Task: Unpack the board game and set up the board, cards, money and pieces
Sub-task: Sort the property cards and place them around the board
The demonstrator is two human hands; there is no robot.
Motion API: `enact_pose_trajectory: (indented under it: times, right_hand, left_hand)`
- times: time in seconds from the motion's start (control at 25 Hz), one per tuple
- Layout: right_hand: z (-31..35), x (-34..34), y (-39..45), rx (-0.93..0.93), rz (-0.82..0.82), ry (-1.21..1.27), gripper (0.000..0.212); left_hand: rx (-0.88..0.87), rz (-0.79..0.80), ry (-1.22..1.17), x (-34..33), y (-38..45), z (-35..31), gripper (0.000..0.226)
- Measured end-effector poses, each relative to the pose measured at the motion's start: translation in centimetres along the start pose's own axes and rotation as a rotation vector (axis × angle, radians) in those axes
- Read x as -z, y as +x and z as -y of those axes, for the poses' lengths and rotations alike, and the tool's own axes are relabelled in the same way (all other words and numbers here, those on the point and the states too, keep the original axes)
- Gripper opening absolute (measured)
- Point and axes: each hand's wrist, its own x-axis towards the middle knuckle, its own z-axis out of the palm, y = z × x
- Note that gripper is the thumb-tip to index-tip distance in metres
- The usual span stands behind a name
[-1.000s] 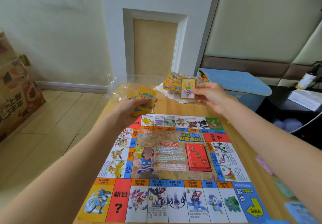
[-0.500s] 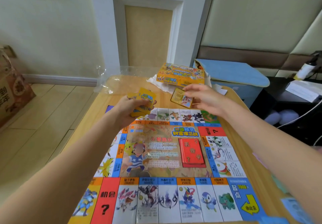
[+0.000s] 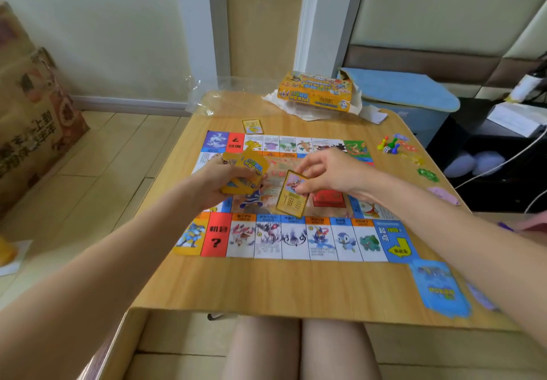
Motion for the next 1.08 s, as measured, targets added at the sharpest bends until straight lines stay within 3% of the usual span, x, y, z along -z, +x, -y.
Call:
enact_pose_trajectory:
  times: [0.16,0.32,0.6,0.76,0.96,1.08]
  right_hand:
    - [0.2,-2.6,-2.2,-0.019,0.08,-0.047,0.024]
    - [0.8,-5.1,-3.6,0.02,0.147,-0.274,0.02]
    - [1.3,-7.5,-4.5,0.129,0.071,-0.601,0.023]
    - [0.7,-7.7,-4.2,0.163,0.098,-0.653,0.025]
    - [0.4,-7.4,-3.0,0.106,0.096,-0.524,0.02]
    - [1.2,-6.3,-0.7,-0.004,-0.032,-0.129,0.014]
  left_hand:
    - [0.025,-0.052,-0.036,1.6,-2.4,1.6,0.016]
    - [0.034,-0.056,-0.044,1.9,-4.9,2.3,0.013]
    - [0.041,-0.076,-0.072,1.3,-5.8,3.0,0.015]
    - [0.06,-0.104,-0.087,0.6,-5.8,2.9,0.03]
    - [0.056,-0.085,-0.064,0.0,-5.6,2.4,0.013]
    - [0.023,-0.134,-0.121,0.9,-4.7,1.6,0.011]
